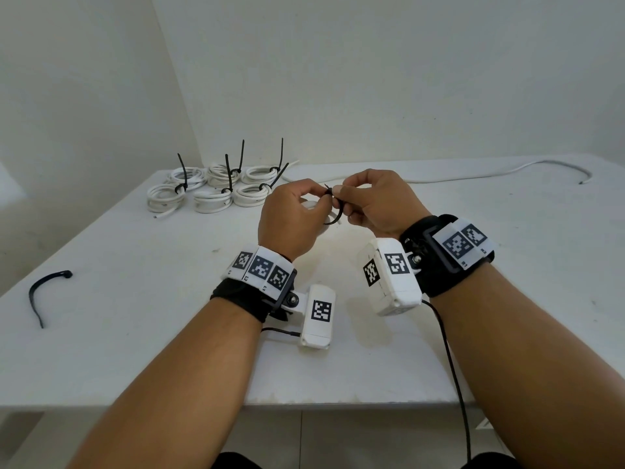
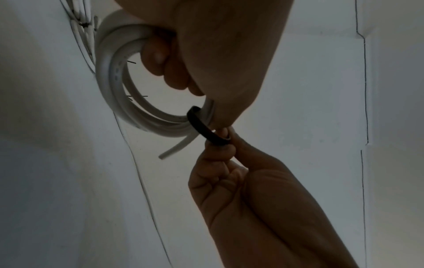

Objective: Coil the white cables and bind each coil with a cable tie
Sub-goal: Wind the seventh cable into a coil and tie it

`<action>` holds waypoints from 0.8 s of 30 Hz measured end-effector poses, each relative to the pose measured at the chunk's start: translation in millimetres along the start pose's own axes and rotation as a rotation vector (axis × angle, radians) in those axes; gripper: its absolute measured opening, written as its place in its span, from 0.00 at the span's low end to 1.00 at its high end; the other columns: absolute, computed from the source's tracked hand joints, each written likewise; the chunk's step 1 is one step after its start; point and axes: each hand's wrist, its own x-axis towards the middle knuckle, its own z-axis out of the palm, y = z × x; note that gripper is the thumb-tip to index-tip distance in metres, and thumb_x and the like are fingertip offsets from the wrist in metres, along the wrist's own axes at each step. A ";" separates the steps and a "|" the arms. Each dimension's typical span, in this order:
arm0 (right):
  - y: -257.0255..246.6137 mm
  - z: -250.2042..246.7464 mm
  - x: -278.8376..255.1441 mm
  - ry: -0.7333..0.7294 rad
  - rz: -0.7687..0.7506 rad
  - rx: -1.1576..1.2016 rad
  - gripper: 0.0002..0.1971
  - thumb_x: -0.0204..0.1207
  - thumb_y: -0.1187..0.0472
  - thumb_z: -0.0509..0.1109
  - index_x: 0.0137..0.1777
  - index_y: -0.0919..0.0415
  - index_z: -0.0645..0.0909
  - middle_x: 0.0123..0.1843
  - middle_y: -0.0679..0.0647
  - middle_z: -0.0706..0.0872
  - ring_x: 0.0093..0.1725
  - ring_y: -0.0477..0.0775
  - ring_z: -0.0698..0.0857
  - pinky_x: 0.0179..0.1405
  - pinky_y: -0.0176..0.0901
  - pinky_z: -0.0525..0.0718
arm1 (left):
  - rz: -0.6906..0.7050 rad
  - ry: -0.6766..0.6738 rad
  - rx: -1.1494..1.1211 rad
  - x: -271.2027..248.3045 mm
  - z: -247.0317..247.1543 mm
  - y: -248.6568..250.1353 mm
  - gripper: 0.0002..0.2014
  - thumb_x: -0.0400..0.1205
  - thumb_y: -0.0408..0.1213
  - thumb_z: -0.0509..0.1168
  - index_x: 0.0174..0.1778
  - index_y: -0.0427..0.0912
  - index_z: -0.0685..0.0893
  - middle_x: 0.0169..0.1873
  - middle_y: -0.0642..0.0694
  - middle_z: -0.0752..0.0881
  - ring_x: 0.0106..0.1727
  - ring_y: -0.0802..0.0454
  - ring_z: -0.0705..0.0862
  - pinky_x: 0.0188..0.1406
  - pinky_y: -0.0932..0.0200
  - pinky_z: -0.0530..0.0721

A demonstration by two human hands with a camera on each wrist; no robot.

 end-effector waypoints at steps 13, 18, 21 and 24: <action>-7.3 -11.3 -1.6 -0.160 0.021 -0.022 0.11 0.73 0.62 0.80 0.50 0.63 0.82 0.35 0.59 0.85 0.31 0.52 0.78 0.30 0.39 0.76 | 0.016 -0.104 -0.283 -3.6 -7.4 6.1 0.03 0.80 0.34 0.71 0.43 0.41 0.90 0.30 0.41 0.89 0.27 0.55 0.83 0.31 0.63 0.79; -8.3 -14.4 -0.9 -0.126 -0.001 -0.237 0.15 0.80 0.47 0.72 0.52 0.59 0.90 0.27 0.44 0.75 0.23 0.44 0.70 0.19 0.32 0.70 | -0.068 -0.168 -0.380 -5.7 -3.8 6.3 0.05 0.83 0.31 0.68 0.42 0.43 0.88 0.18 0.56 0.80 0.16 0.62 0.70 0.19 0.72 0.66; -4.9 -18.3 1.0 -0.056 0.009 -0.172 0.10 0.75 0.50 0.77 0.44 0.57 0.89 0.31 0.45 0.77 0.28 0.45 0.73 0.24 0.36 0.72 | -0.081 -0.229 -0.405 -6.6 -0.8 4.3 0.06 0.83 0.33 0.68 0.45 0.38 0.89 0.18 0.53 0.78 0.18 0.55 0.64 0.20 0.63 0.58; -2.2 -23.4 5.9 0.093 0.028 -0.119 0.10 0.75 0.50 0.77 0.44 0.57 0.86 0.30 0.46 0.79 0.34 0.47 0.78 0.30 0.40 0.76 | -0.084 -0.261 -0.463 -7.6 1.1 8.4 0.11 0.86 0.33 0.62 0.46 0.33 0.89 0.16 0.57 0.74 0.18 0.54 0.63 0.21 0.60 0.58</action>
